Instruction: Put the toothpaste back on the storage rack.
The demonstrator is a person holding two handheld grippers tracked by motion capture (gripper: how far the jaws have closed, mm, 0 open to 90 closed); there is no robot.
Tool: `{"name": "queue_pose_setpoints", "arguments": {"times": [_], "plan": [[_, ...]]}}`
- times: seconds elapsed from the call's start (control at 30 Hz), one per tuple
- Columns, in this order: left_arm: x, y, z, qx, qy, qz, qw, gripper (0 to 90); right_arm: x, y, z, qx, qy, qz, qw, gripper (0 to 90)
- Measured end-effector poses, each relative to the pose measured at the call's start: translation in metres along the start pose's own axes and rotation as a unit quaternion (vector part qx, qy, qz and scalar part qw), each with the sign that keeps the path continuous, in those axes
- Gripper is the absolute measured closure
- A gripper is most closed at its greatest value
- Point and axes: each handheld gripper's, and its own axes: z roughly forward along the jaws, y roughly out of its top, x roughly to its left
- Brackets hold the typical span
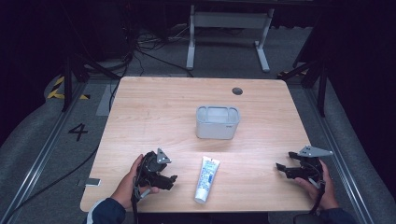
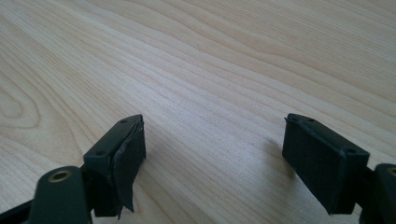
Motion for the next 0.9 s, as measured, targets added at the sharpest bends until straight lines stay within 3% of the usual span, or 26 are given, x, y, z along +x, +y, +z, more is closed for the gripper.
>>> {"name": "queue_pose_setpoints", "arguments": {"times": [0.07, 0.3, 0.63, 0.9], "plan": [[-0.004, 0.006, 0.002, 0.008, 0.010, -0.001, 0.9999, 19.2, 0.000, 0.000, 0.000, 0.000, 0.000, 0.000, 1.0000, 22.0], [-0.015, 0.024, 0.000, 0.006, -0.007, -0.002, 1.0000, 19.8, 0.000, 0.000, 0.000, 0.000, 0.000, 0.000, 1.0000, 22.0], [-0.027, 0.038, 0.007, 0.009, -0.010, 0.014, 0.9998, 19.3, 0.000, 0.000, 0.000, 0.000, 0.000, 0.000, 1.0000, 22.0], [-0.038, 0.052, 0.013, 0.005, -0.021, 0.013, 0.9997, 18.9, 0.000, 0.000, 0.000, 0.000, 0.000, 0.000, 1.0000, 22.2]]}}
